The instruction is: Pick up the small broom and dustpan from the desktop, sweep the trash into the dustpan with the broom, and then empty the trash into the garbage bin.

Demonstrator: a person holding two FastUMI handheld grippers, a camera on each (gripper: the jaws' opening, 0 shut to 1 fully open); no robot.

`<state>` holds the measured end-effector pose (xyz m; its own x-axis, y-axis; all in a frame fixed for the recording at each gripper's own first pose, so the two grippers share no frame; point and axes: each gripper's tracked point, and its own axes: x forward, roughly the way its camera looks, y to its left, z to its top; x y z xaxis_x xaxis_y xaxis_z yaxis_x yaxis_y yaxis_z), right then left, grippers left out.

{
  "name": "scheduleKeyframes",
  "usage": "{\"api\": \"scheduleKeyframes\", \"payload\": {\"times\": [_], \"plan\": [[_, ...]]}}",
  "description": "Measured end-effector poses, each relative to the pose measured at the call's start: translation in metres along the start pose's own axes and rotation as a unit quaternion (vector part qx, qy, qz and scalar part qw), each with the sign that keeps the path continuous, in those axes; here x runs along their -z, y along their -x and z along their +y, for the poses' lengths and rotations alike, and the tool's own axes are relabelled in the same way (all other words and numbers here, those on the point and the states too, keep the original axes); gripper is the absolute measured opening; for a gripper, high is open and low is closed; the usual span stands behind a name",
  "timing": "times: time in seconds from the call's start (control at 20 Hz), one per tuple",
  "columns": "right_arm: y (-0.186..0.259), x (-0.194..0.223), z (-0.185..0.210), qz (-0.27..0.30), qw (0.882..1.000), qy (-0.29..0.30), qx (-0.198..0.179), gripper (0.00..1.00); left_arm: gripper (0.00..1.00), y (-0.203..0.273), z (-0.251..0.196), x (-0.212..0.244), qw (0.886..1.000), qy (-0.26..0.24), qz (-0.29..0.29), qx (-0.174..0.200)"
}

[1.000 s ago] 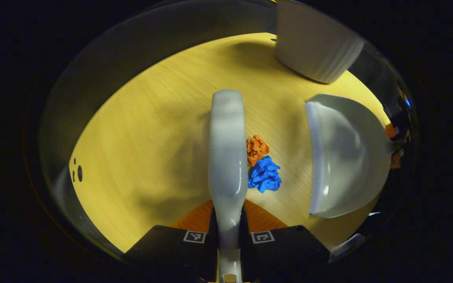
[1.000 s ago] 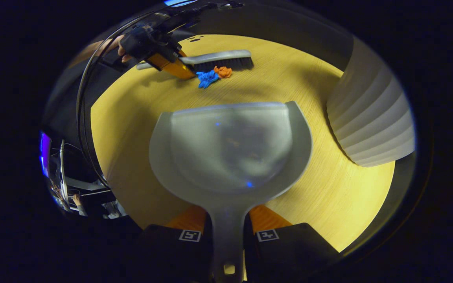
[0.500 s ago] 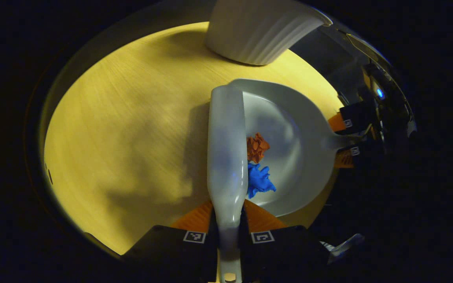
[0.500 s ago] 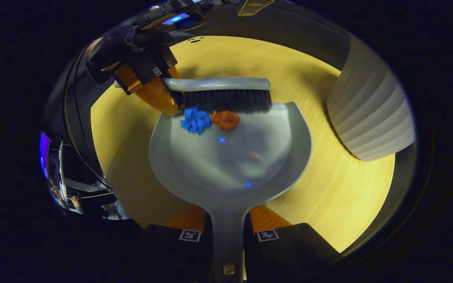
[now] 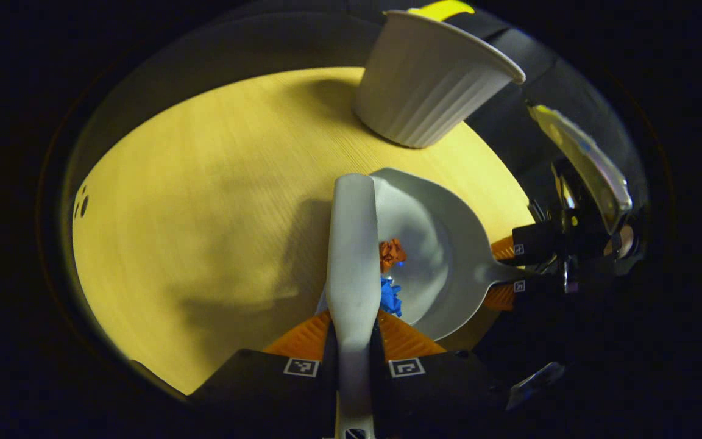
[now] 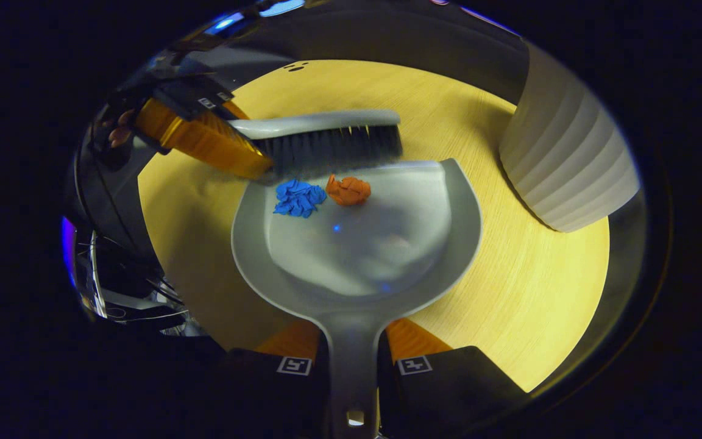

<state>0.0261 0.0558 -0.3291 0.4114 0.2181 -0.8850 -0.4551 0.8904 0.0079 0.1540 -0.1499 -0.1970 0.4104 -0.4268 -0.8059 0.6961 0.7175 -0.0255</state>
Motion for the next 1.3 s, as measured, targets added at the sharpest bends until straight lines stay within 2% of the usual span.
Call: {"api": "scheduleKeyframes", "payload": {"times": [0.1, 0.15, 0.2, 0.25, 0.35, 0.4, 0.5, 0.55, 0.65, 0.9, 0.95, 1.0, 1.3], "plan": [[0.001, 0.0, 0.005, -0.006, 1.0, -0.015, 0.005, 0.4, 0.27, 0.005, -0.004, 0.009, 0.999, 0.038, -0.029, 0.005], [0.002, -0.001, 0.009, -0.004, 1.0, -0.021, 0.007, 0.36, 0.28, 0.009, -0.003, 0.014, 0.998, 0.046, -0.038, -0.001], [0.001, -0.002, 0.007, -0.003, 1.0, -0.025, 0.01, 0.4, 0.27, 0.008, 0.003, 0.016, 0.997, 0.047, -0.054, -0.015], [0.002, -0.002, 0.006, -0.005, 1.0, -0.026, 0.014, 0.36, 0.25, 0.011, 0.005, 0.016, 0.996, 0.048, -0.071, -0.024], [0.009, 0.0, 0.01, -0.006, 0.999, -0.037, 0.023, 0.36, 0.26, 0.018, 0.011, 0.02, 0.993, 0.055, -0.096, -0.032], [0.014, 0.001, 0.014, -0.006, 0.999, -0.046, 0.026, 0.4, 0.26, 0.023, 0.017, 0.024, 0.992, 0.057, -0.106, -0.043], [0.023, 0.004, 0.013, -0.01, 0.997, -0.063, 0.036, 0.36, 0.26, 0.031, 0.026, 0.031, 0.988, 0.07, -0.126, -0.058], [0.029, 0.005, 0.008, -0.015, 0.996, -0.071, 0.044, 0.4, 0.26, 0.033, 0.03, 0.036, 0.986, 0.076, -0.134, -0.064], [0.041, 0.001, 0.007, -0.026, 0.994, -0.089, 0.054, 0.36, 0.26, 0.045, 0.038, 0.052, 0.982, 0.091, -0.145, -0.077], [0.086, -0.001, -0.013, -0.045, 0.989, -0.108, 0.089, 0.36, 0.24, 0.058, 0.032, 0.079, 0.976, 0.12, -0.156, -0.089], [0.091, -0.005, -0.01, -0.049, 0.988, -0.113, 0.092, 0.4, 0.26, 0.057, 0.031, 0.084, 0.976, 0.127, -0.157, -0.087], [0.1, -0.009, -0.008, -0.055, 0.987, -0.125, 0.089, 0.36, 0.25, 0.057, 0.03, 0.088, 0.975, 0.133, -0.158, -0.085], [0.16, -0.022, -0.005, -0.083, 0.975, -0.189, 0.079, 0.36, 0.26, 0.049, 0.018, 0.106, 0.975, 0.149, -0.15, -0.073]]}}
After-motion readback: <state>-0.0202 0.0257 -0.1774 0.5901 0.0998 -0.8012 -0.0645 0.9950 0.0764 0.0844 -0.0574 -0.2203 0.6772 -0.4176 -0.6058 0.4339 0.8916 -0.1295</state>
